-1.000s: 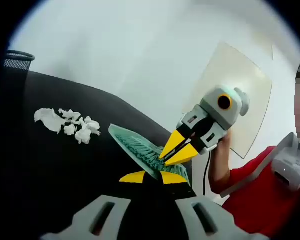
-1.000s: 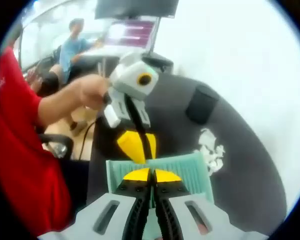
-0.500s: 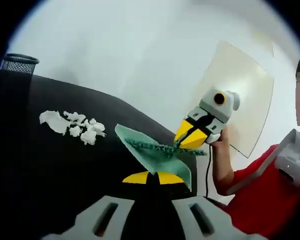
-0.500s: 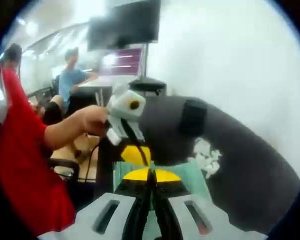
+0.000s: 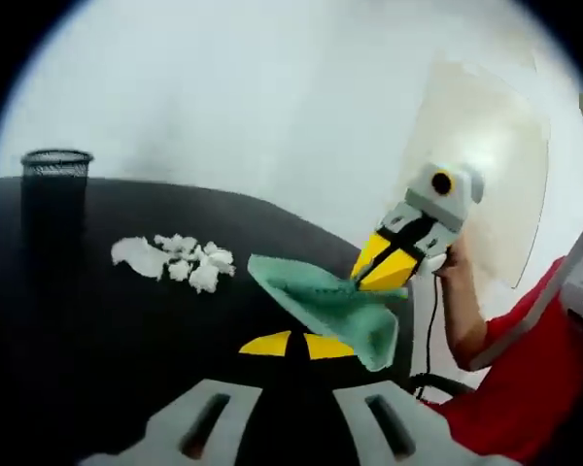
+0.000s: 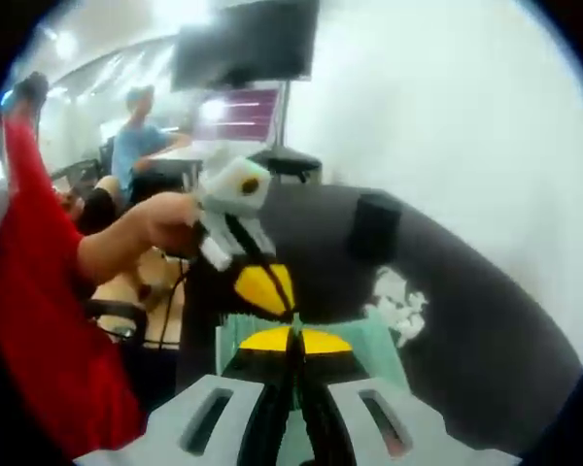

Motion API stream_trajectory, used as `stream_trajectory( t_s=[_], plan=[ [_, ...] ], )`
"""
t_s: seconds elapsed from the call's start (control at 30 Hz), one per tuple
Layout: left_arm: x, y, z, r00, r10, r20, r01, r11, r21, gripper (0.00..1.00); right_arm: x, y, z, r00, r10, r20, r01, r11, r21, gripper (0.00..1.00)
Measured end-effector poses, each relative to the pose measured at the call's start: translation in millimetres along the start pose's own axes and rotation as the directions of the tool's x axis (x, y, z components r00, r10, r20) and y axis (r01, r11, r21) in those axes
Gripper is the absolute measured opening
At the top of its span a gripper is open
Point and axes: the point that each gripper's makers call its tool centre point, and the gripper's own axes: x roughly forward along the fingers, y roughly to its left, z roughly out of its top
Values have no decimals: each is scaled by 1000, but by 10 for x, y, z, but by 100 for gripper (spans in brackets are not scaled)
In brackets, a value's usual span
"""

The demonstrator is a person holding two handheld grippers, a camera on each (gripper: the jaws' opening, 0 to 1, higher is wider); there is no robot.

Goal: Pick up the broom and sweep the trash on the tabletop into the dustpan.

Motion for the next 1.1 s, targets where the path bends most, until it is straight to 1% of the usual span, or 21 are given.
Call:
stream_trajectory(
  t_s=[0.03, 0.07, 0.13, 0.17, 0.3, 0.33, 0.43, 0.5, 0.63, 0.7, 0.77, 0.8, 0.87, 0.9, 0.93, 0.97, 1.0, 1.03, 1.07, 1.1],
  plan=[
    [1, -47, 4, 1000, -2, -9, 2, 1000, 29, 0, -1, -12, 8, 1000, -5, 1, 5, 1000, 1, 4],
    [4, -75, -38, 999, 2, -44, 1, 998, 68, 0, -7, -27, 19, 1000, -9, 5, 9, 1000, 3, 4],
    [51, -148, -157, 993, 8, -114, 6, 993, 121, 0, -27, -49, 74, 1000, -17, 24, 17, 1000, 9, 4],
    [102, -186, -200, 992, 10, -129, 9, 989, 145, 0, -33, -50, 106, 999, -18, 36, 18, 1000, 11, 4],
    [201, -204, -307, 988, -2, -156, 22, 992, 127, 1, -46, -23, 192, 998, -17, 61, 17, 1000, 3, 4],
    [216, -201, -335, 986, 1, -164, 19, 992, 123, 1, -40, -6, 205, 998, -14, 61, 15, 1000, -4, 4],
    [228, -165, -415, 980, 31, -195, -1, 988, 153, 1, 10, 54, 222, 999, -9, 47, 11, 999, -33, 4],
    [206, -107, -423, 979, 51, -199, -19, 987, 160, 2, 65, 102, 195, 1000, 3, 26, -2, 999, -45, 4],
    [136, -60, -401, 981, 60, -183, -33, 988, 148, 2, 164, 165, 132, 1000, 21, 2, -20, 999, -47, 4],
    [88, -15, -415, 979, 79, -186, -52, 988, 147, 2, 217, 253, 49, 999, 40, -34, -42, 997, -59, 4],
    [4, 117, -453, 969, 140, -205, -107, 981, 162, 2, 297, 335, -40, 996, 47, -74, -54, 993, -103, 4],
    [-50, 216, -480, 959, 181, -219, -145, 974, 173, 2, 346, 374, -83, 995, 50, -90, -59, 992, -111, 4],
    [-95, 306, -473, 953, 214, -216, -176, 967, 182, 3, 413, 410, -160, 992, 53, -114, -68, 988, -139, 6],
    [-112, 316, -461, 953, 216, -211, -179, 967, 178, 3, 436, 424, -187, 991, 58, -121, -80, 979, -186, 7],
    [-126, 315, -446, 954, 217, -207, -181, 967, 178, 4, 445, 446, -177, 992, 66, -107, -89, 970, -227, 8],
    [-132, 310, -418, 956, 216, -200, -181, 967, 179, 6, 403, 466, -105, 995, 78, -65, -91, 968, -234, 10],
    [-131, 294, -385, 958, 213, -193, -177, 967, 185, 9, 323, 473, 1, 996, 88, -6, -87, 981, -172, 16],
    [-124, 275, -338, 960, 210, -185, -175, 966, 192, 15, 224, 467, 130, 993, 97, 67, -89, 989, -122, 20],
    [-106, 245, -255, 961, 215, -173, -178, 962, 206, 19, 87, 418, 287, 983, 90, 158, -77, 993, -88, 23],
    [-86, 212, -178, 962, 216, -164, -175, 957, 233, 21, -65, 345, 436, 965, 64, 254, -50, 997, -60, 26]
  ],
)
